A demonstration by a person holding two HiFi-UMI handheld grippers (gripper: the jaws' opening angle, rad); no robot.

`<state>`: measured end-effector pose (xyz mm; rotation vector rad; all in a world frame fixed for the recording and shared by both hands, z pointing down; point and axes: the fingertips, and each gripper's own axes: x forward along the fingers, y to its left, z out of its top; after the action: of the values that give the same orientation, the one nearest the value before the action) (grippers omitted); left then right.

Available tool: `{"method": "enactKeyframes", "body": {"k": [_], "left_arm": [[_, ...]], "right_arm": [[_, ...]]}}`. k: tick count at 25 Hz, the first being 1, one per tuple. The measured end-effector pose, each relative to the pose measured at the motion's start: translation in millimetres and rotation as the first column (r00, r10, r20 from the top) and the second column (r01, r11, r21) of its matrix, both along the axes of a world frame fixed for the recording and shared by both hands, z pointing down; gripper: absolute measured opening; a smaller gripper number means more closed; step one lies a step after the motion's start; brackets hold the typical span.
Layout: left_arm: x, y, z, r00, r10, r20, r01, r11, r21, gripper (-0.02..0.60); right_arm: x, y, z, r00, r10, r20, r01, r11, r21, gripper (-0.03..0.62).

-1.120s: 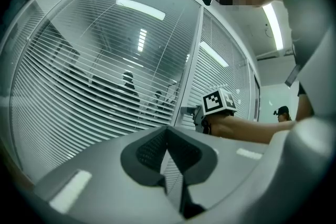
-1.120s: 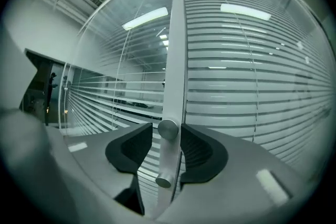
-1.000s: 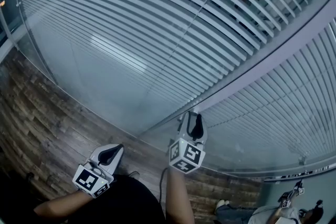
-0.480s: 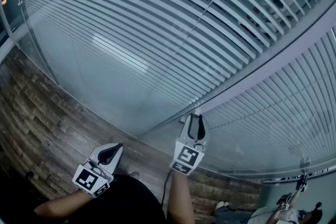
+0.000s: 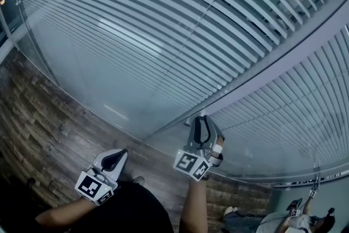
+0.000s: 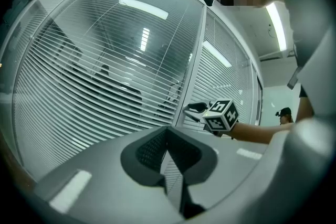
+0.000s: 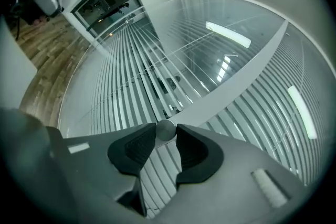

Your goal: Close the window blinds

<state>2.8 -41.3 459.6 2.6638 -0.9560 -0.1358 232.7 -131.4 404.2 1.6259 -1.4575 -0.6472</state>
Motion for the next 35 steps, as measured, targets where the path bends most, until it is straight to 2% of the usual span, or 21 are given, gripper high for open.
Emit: {"method": "enactKeyframes", "body": {"k": [2,4,6,8,11,12,15,17,22,25,30,32,35], "left_arm": [[4.5,2.1,2.1,1.0,0.007,0.001,-0.007,1.0,-0.003,-0.002],[6.0,3.3,2.7,1.0,0.009,0.0,-0.009,1.0,-0.006,-0.002],[6.2,3.9,2.7,1.0,0.006,-0.003,-0.006,1.0,-0.007,-0.002],[7.8,3.2,3.4,1.0,0.005,-0.005,-0.005,1.0,-0.011,-0.002],[9.3,2.2,3.6,1.0,0.01,-0.008,-0.01,1.0,-0.021,-0.002],[8.7,2.5,3.1,1.0,0.011,-0.01,-0.011,1.0,-0.023,-0.002],[6.5,2.8,0.5,1.0,0.008,-0.015,-0.008,1.0,-0.022,-0.002],[6.7,2.5,0.6,1.0,0.003,-0.014,-0.004,1.0,-0.021,-0.002],[1.8,0.0,1.9,1.0,-0.005,-0.02,0.004,1.0,-0.026,-0.002],[-1.3,-0.8,3.4,1.0,-0.011,-0.026,0.01,0.999,-0.031,-0.002],[0.9,-0.4,4.4,1.0,-0.009,-0.024,0.008,0.999,-0.035,-0.002],[2.2,1.8,4.7,1.0,-0.005,-0.024,0.005,0.999,-0.033,-0.002],[3.7,4.6,8.4,1.0,-0.003,-0.024,0.002,0.999,-0.034,-0.002]], "right_arm": [[1.6,1.2,1.3,1.0,0.011,0.02,-0.011,1.0,0.0,0.129],[0.8,4.0,-2.3,0.996,0.02,0.085,-0.022,1.0,0.021,0.133],[-0.4,9.2,-6.0,0.981,0.019,0.194,-0.031,0.998,0.062,0.141],[0.4,11.4,-3.6,0.946,0.01,0.324,-0.045,0.994,0.101,0.154],[0.9,7.1,-3.8,0.874,0.014,0.485,-0.094,0.985,0.141,0.173],[2.3,6.4,-5.4,0.84,0.022,0.542,-0.122,0.981,0.15,0.172],[11.2,5.6,-5.8,0.694,0.047,0.719,-0.199,0.971,0.129,0.173],[13.7,3.4,-2.8,0.623,0.047,0.781,-0.215,0.97,0.113,0.172],[8.5,-2.0,-1.4,0.559,0.045,0.828,-0.246,0.963,0.113,0.163],[10.8,-2.4,-1.3,0.539,0.055,0.841,-0.274,0.955,0.114,0.143],[14.5,-2.3,-2.2,0.554,0.065,0.83,-0.284,0.952,0.115,0.13],[15.0,-0.5,-2.2,0.575,0.054,0.816,-0.269,0.955,0.126,0.129],[15.1,1.8,0.8,0.642,0.049,0.765,-0.23,0.964,0.131,0.129]]}}
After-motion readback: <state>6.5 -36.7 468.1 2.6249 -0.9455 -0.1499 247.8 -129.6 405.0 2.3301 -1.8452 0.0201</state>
